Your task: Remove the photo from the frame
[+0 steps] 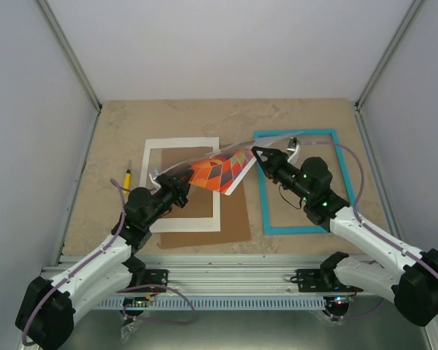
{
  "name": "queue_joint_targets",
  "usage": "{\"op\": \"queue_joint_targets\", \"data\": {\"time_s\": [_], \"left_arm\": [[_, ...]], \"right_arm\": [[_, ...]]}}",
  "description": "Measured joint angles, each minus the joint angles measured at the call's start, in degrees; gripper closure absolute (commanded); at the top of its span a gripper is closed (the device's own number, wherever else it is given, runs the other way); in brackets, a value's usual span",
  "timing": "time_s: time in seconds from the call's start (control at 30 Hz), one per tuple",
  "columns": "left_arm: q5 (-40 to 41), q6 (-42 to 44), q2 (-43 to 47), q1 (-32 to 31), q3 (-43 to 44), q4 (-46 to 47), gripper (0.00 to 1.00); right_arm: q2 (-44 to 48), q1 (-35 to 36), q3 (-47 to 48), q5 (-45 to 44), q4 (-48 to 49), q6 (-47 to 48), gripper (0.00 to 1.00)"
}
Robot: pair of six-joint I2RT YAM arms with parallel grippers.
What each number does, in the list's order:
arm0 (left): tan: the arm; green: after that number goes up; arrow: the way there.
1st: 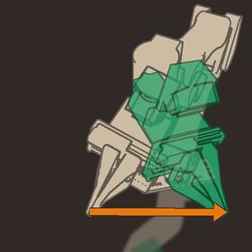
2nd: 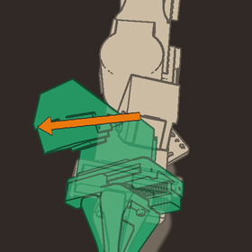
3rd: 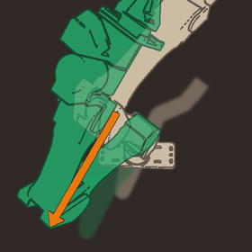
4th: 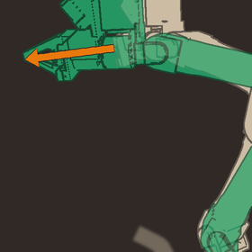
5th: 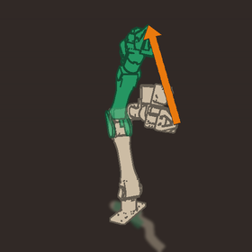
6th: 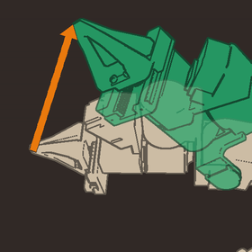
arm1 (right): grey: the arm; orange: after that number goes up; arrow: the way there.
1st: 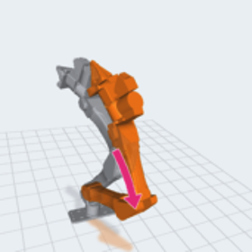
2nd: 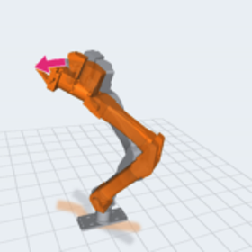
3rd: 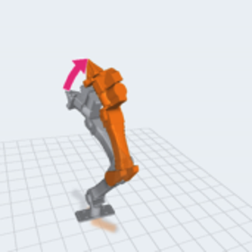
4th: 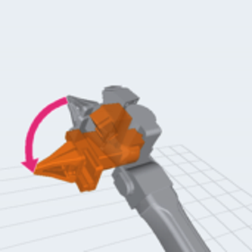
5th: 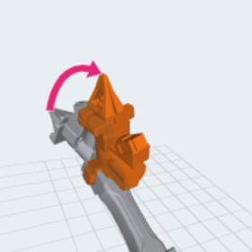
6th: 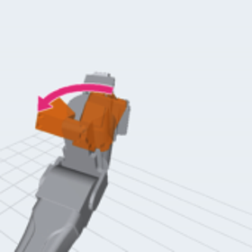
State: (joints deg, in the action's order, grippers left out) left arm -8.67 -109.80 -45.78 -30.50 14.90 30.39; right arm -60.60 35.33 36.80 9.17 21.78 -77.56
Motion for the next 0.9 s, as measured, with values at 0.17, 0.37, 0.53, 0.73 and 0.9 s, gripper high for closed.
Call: {"op": "queue_joint_targets", "data": {"time_s": [0.17, 0.37, 0.53, 0.73, 0.9], "left_arm": [[1.1, 3.8, 1.0, 0.2, 3.9, -4.4, 1.0], [0.0, 13.9, -2.5, 1.6, 18.4, -13.9, 1.0], [-2.1, 23.9, -7.4, 1.9, 29.6, -21.9, 1.0], [-4.8, 40.8, -15.6, 2.5, 47.4, -39.5, 1.0], [-6.4, 58.2, -23.4, 2.6, 64.2, -56.3, 1.0]], "right_arm": [[3.8, -0.1, 0.0, -0.5, -4.3, 2.0, 0.5], [9.4, -1.6, 1.7, -1.1, -14.7, 9.2, 0.44], [12.1, -3.0, 7.6, -0.8, -25.4, 18.9, 0.37], [12.6, -3.1, 16.0, 0.0, -35.1, 35.7, 0.26], [12.7, -3.2, 19.0, 2.4, -37.2, 51.5, 0.18]]}}
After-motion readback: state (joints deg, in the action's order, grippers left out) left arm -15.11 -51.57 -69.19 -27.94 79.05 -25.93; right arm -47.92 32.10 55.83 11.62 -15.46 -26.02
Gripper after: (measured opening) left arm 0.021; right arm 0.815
